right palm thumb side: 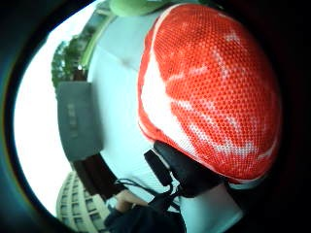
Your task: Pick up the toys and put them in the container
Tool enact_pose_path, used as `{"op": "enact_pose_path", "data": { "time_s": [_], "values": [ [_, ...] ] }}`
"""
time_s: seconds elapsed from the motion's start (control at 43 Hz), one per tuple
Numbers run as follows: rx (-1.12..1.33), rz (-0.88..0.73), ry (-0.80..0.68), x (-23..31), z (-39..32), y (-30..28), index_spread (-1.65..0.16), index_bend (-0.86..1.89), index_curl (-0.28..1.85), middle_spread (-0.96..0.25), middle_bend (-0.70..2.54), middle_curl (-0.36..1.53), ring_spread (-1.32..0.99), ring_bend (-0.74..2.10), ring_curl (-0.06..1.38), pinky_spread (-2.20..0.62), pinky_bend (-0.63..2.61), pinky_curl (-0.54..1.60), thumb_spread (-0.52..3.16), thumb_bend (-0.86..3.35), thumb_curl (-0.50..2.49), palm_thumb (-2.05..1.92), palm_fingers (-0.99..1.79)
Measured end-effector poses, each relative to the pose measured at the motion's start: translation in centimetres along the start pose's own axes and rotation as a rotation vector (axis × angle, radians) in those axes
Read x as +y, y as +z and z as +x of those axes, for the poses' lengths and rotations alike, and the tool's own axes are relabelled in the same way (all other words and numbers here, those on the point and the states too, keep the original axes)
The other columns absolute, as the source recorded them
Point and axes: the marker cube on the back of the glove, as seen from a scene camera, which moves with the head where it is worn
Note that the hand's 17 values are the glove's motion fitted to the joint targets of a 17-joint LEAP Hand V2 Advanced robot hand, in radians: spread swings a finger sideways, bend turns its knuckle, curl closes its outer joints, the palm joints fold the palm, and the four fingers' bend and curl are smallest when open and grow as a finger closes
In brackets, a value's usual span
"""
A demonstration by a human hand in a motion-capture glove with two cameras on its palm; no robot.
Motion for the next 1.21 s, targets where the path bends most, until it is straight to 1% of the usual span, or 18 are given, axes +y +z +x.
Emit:
{"op": "enact_pose_path", "data": {
  "time_s": [0.163, 0.232, 0.256, 0.325, 0.395, 0.442, 0.465, 0.488, 0.535, 0.628, 0.697, 0.72, 0.79, 0.813, 0.883, 0.953, 1.069, 1.209],
  "values": [
    [-0.043, -0.066, 0.062, 1.2, 0.0, -0.2, -0.22, 0.53, 0.56, -0.22, 0.32, 0.44, -0.27, 0.24, 0.18, -0.04, 0.62, 0.39, 1.3, 0.28, 0.33, 0.53, 0.52],
    [-0.044, -0.076, 0.049, 1.4, -0.1, -0.6, -0.21, 0.51, 0.57, -0.22, 0.25, 0.42, -0.3, 0.42, 0.23, -0.13, 0.69, 0.41, 1.33, 0.35, 0.37, 0.64, 0.71],
    [-0.039, -0.064, 0.047, 1.5, -0.1, -0.7, -0.21, 0.5, 0.57, -0.22, 0.24, 0.41, -0.3, 0.42, 0.22, -0.14, 0.69, 0.4, 1.34, 0.35, 0.38, 0.65, 0.69],
    [-0.012, 0.049, 0.02, 1.3, -0.1, -0.9, -0.21, 0.46, 0.58, -0.23, 0.2, 0.41, -0.33, 0.56, 0.27, -0.23, 0.73, 0.41, 1.33, 0.4, 0.41, 0.74, 0.83],
    [0.027, 0.26, -0.078, -0.9, 0.0, -1.4, -0.21, 0.43, 0.59, -0.24, 0.21, 0.42, -0.36, 0.66, 0.3, -0.29, 0.73, 0.4, 1.28, 0.43, 0.45, 0.82, 0.96],
    [0.047, 0.202, -0.073, -0.7, 0.1, -1.9, -0.22, 0.4, 0.6, -0.26, 0.25, 0.43, -0.39, 0.79, 0.35, -0.35, 0.72, 0.4, 1.25, 0.49, 0.51, 0.93, 1.15],
    [0.053, 0.122, -0.053, 0.0, 0.1, -2.1, -0.23, 0.38, 0.61, -0.27, 0.26, 0.44, -0.4, 0.86, 0.37, -0.37, 0.7, 0.4, 1.24, 0.53, 0.53, 0.97, 1.19],
    [0.058, 0.057, -0.038, 0.5, 0.0, -2.4, -0.23, 0.4, 0.63, -0.27, 0.26, 0.44, -0.4, 0.82, 0.36, -0.38, 0.72, 0.41, 1.21, 0.5, 0.53, 0.95, 1.12],
    [0.067, 0.026, -0.041, 0.7, -0.1, -3.1, -0.24, 0.33, 0.64, -0.29, 0.32, 0.47, -0.4, 0.96, 0.42, -0.41, 0.7, 0.4, 1.26, 0.59, 0.57, 1.04, 1.25],
    [0.094, 0.19, -0.1, -1.3, -0.9, -6.2, -0.25, 0.2, 0.66, -0.31, 0.47, 0.52, -0.4, 1.03, 0.44, -0.45, 0.73, 0.41, 1.17, 0.58, 0.62, 1.05, 1.23],
    [0.1, 0.324, -0.117, -2.6, -2.1, -9.5, -0.26, 0.14, 0.67, -0.33, 0.5, 0.54, -0.4, 1.05, 0.45, -0.47, 0.74, 0.4, 1.04, 0.46, 0.62, 0.9, 1.17],
    [0.099, 0.319, -0.105, -2.5, -2.7, -10.7, -0.27, 0.13, 0.67, -0.34, 0.49, 0.54, -0.41, 1.04, 0.45, -0.47, 0.77, 0.41, 1.01, 0.4, 0.62, 0.84, 1.11],
    [0.091, 0.136, -0.036, -0.8, -4.8, -15.0, -0.28, 0.13, 0.67, -0.37, 0.48, 0.55, -0.42, 1.01, 0.44, -0.48, 0.81, 0.41, 0.94, 0.35, 0.63, 0.78, 1.04],
    [0.088, 0.114, -0.028, -0.6, -5.5, -16.3, -0.29, 0.12, 0.67, -0.37, 0.46, 0.55, -0.43, 1.0, 0.44, -0.48, 0.83, 0.42, 0.92, 0.33, 0.64, 0.76, 1.01],
    [0.076, 0.178, -0.027, -0.8, -7.8, -19.5, -0.3, 0.12, 0.69, -0.4, 0.46, 0.56, -0.44, 0.98, 0.44, -0.48, 0.86, 0.43, 0.88, 0.3, 0.66, 0.74, 0.97],
    [0.065, 0.163, 0.021, -0.1, -11.0, -23.0, -0.31, 0.12, 0.7, -0.42, 0.46, 0.56, -0.45, 0.97, 0.44, -0.48, 0.89, 0.43, 0.84, 0.29, 0.68, 0.73, 0.95],
    [0.06, 0.358, -0.159, -2.0, -16.2, -26.8, -0.33, 0.12, 0.72, -0.44, 0.44, 0.58, -0.46, 0.97, 0.44, -0.47, 0.92, 0.43, 0.8, 0.26, 0.71, 0.73, 0.94],
    [0.049, 0.391, -0.26, -1.9, -22.8, -29.1, -0.35, 0.12, 0.74, -0.46, 0.44, 0.59, -0.47, 0.98, 0.44, -0.47, 0.95, 0.42, 0.77, 0.24, 0.75, 0.72, 0.92]
  ]
}}
